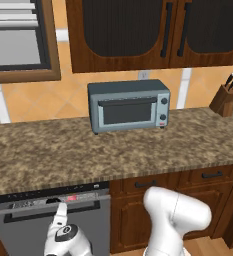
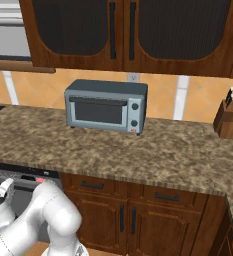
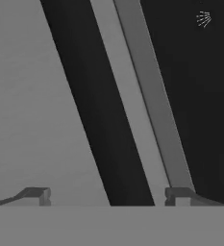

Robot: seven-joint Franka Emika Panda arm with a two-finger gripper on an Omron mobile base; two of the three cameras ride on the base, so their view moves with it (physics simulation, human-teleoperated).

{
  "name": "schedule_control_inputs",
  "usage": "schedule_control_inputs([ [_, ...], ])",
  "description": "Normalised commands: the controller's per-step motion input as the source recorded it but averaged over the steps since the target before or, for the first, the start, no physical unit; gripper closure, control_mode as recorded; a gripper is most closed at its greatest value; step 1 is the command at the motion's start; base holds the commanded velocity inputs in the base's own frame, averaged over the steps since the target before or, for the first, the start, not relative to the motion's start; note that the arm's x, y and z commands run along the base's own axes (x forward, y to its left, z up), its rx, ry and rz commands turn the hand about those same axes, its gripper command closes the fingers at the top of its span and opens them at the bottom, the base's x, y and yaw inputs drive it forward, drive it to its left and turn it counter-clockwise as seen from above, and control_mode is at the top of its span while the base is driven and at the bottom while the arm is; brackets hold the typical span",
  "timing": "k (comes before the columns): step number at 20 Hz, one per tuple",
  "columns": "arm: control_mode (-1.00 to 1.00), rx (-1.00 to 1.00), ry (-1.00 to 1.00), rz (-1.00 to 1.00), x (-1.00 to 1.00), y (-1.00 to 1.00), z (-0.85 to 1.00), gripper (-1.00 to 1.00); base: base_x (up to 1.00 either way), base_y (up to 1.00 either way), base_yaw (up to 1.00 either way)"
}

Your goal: Pick up the cup and bowl from the counter, place them in the dishwasher, and close the dishwasher door.

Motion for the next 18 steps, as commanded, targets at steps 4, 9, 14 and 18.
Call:
schedule_control_inputs([
  [4,-1.0,0.0,-0.06,-0.37,1.0,0.0,-0.43,-1.0,0.0,0.0,0.0],
  [9,-1.0,0.0,-0.09,-0.34,1.0,0.0,-0.44,-1.0,0.0,0.0,0.0],
  [14,-1.0,0.0,-0.12,-0.34,1.0,0.0,-0.38,-1.0,0.0,0.0,0.0],
  [18,-1.0,0.03,-0.19,-0.25,1.0,0.0,-0.58,-1.0,0.0,0.0,0.0],
])
